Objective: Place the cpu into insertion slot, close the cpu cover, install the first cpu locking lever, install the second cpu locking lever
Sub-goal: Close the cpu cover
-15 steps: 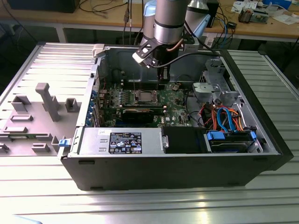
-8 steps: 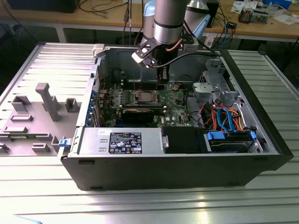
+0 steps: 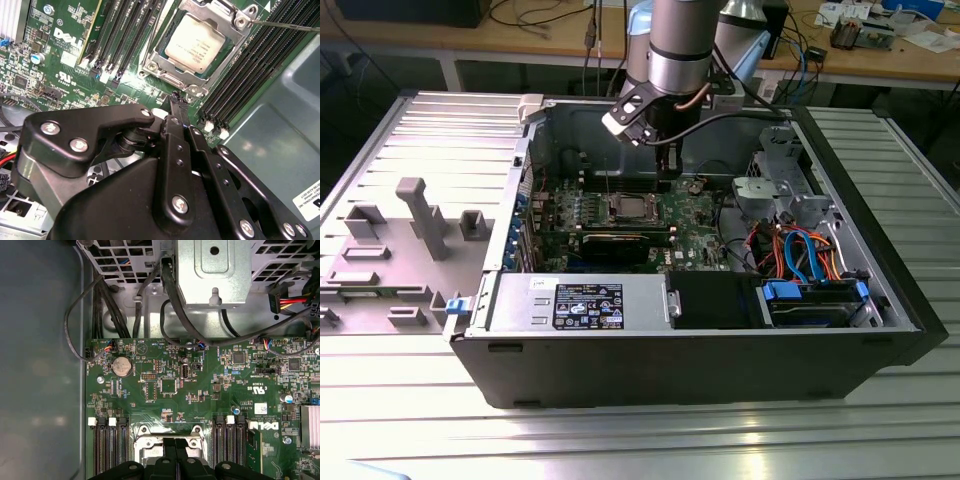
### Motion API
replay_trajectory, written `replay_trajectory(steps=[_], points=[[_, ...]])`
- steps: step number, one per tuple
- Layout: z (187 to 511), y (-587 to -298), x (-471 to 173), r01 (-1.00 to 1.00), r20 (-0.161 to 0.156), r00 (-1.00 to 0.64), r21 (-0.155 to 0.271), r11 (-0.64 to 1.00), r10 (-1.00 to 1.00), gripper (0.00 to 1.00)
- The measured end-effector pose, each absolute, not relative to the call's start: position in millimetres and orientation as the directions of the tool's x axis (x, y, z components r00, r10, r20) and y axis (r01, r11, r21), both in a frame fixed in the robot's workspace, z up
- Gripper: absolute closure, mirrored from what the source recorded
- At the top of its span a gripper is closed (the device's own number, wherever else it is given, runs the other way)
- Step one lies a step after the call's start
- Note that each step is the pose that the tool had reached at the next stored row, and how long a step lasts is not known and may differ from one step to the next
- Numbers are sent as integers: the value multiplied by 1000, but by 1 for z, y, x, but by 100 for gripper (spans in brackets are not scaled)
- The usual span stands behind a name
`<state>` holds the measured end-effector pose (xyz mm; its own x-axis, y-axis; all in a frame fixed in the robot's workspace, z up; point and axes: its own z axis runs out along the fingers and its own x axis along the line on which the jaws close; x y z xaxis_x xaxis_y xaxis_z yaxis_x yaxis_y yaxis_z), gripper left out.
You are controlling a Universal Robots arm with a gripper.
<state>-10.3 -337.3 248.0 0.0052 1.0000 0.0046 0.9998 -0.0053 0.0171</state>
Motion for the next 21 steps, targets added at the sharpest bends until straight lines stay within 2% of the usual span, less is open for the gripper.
replay_trajectory(steps=[21], points=[[244,-338,-30,1000,5,5,17,-5,1000,89]])
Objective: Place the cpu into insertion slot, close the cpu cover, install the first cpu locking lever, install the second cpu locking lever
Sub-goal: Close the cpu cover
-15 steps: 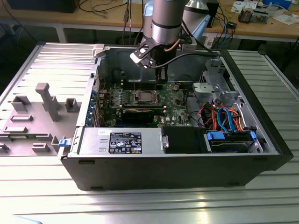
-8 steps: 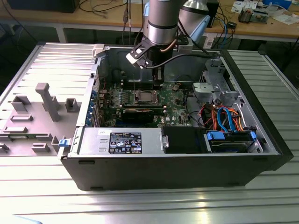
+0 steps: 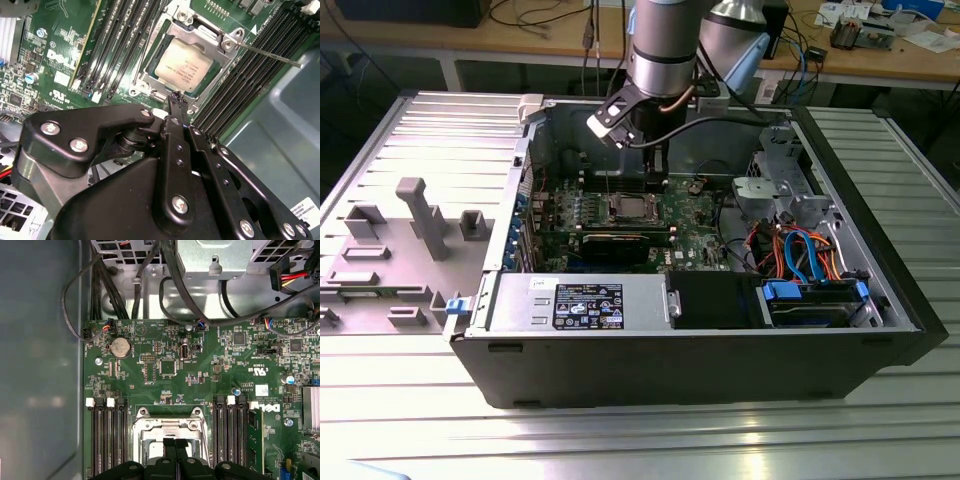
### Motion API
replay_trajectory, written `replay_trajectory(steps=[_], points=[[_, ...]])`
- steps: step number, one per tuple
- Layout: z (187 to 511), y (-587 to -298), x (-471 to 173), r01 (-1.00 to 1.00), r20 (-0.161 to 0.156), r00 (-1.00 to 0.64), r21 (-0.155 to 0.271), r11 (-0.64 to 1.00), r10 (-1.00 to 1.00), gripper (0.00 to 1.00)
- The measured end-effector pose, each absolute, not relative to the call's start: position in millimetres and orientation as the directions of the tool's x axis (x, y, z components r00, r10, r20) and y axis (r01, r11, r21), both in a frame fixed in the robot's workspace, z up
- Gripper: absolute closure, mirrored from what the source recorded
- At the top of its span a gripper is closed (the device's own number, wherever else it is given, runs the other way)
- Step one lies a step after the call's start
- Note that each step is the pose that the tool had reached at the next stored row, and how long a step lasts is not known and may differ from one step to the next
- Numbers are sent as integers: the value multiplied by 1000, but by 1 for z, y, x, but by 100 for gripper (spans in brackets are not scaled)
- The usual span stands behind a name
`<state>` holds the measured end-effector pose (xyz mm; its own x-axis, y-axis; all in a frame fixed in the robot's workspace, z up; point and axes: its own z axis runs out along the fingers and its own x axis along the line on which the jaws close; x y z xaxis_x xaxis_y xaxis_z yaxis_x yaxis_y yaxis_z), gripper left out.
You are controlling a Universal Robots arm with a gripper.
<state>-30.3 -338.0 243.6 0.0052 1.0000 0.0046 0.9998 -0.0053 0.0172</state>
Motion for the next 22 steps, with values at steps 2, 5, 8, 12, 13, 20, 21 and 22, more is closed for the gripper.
replay_trajectory(steps=[2,5,8,12,13,20,21,22], points=[[243,-338,-31,1000,5,5,17,-5,1000,89],[242,-338,-31,1000,5,5,16,-5,1000,89],[239,-338,-32,1000,5,5,16,-5,1000,89],[233,-338,-32,1000,5,5,16,-5,1000,89],[232,-338,-33,1000,5,5,16,-5,1000,89],[227,-338,-50,1000,5,5,16,-5,1000,89],[224,-338,-53,1000,5,5,16,-5,1000,89],[222,-338,-56,1000,4,5,16,-5,1000,89]])
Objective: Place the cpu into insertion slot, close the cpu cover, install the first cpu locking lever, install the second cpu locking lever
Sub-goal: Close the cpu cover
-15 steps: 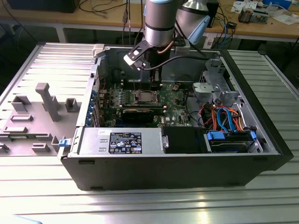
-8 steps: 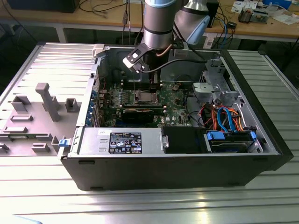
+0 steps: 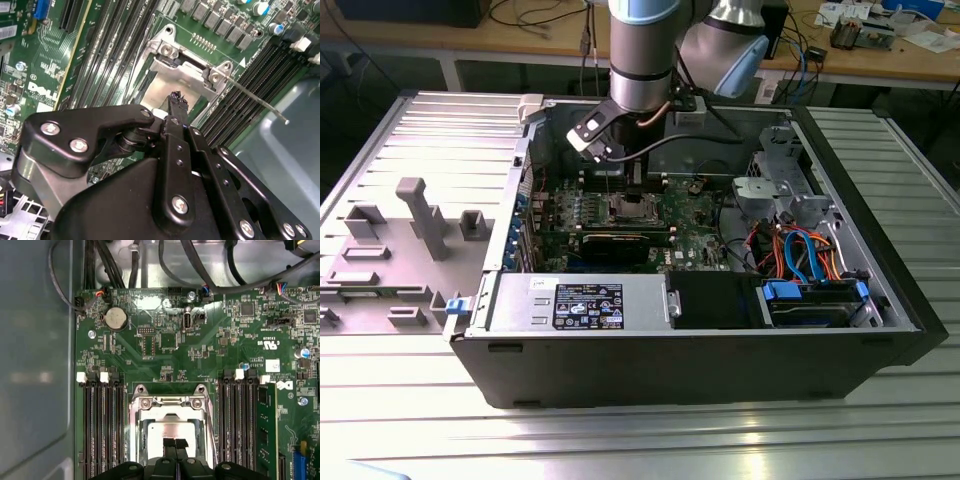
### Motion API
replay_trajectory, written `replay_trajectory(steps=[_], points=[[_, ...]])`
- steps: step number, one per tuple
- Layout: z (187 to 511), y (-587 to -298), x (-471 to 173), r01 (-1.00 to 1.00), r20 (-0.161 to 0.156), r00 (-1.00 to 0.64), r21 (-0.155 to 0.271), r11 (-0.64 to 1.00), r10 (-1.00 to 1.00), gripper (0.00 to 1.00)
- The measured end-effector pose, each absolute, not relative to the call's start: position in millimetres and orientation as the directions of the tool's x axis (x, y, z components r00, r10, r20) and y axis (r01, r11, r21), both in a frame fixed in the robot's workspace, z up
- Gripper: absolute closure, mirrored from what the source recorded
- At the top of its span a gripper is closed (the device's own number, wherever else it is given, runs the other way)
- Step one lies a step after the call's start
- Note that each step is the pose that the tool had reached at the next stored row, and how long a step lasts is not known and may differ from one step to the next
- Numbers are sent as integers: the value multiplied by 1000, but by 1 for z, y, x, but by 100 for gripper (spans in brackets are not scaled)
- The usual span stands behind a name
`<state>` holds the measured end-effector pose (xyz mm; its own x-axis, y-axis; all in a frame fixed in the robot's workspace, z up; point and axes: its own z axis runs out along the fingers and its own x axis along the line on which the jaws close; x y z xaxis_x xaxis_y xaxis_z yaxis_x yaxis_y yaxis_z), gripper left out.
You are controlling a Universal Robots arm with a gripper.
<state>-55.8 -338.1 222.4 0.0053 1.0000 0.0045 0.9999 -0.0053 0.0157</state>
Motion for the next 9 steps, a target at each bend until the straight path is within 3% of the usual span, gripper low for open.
replay_trajectory(steps=[9], points=[[216,-338,-75,1000,5,5,16,-5,1000,89]])
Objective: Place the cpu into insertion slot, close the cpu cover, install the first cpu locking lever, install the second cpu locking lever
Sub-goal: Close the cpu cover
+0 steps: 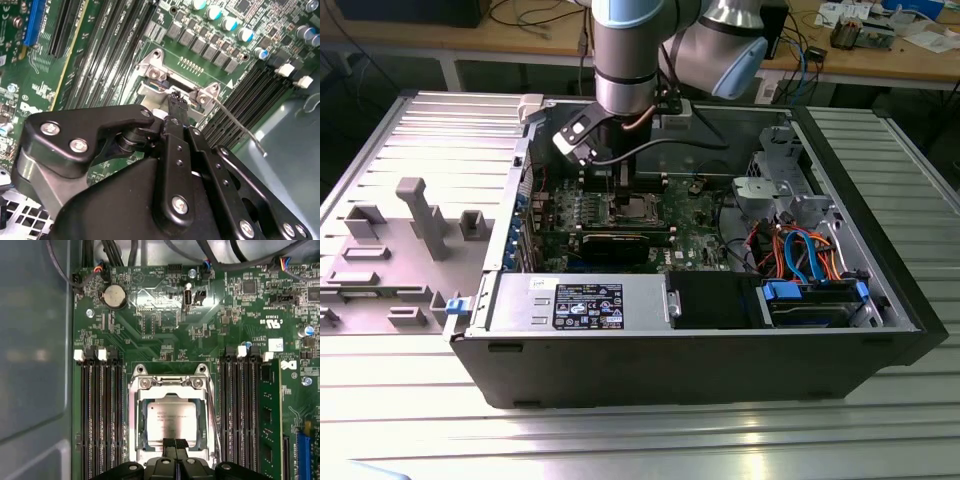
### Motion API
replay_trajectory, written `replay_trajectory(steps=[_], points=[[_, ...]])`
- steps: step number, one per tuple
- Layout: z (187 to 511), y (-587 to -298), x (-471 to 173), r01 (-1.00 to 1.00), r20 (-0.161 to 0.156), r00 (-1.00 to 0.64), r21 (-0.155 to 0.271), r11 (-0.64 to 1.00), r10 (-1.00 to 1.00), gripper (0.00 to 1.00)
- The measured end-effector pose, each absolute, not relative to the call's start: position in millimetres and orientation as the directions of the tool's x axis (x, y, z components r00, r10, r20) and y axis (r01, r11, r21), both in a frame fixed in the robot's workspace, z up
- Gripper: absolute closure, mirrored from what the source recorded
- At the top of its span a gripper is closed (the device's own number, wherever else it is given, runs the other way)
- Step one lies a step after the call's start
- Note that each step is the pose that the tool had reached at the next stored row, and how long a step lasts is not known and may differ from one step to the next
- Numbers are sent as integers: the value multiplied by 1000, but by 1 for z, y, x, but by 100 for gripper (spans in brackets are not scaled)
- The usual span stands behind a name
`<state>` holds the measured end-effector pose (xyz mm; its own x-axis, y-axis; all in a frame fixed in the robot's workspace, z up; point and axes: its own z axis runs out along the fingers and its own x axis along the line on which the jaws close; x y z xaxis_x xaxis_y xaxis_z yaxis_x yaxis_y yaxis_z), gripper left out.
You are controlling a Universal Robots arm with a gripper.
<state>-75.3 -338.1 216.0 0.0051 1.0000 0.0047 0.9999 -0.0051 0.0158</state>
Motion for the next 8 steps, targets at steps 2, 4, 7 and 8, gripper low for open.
replay_trajectory(steps=[2,4,7,8], points=[[214,-338,-78,1000,5,5,16,-5,1000,89],[211,-338,-78,1000,5,5,16,-5,1000,89],[207,-338,-79,1000,5,5,16,-5,1000,89],[206,-338,-79,1000,5,5,16,-5,1000,89]])
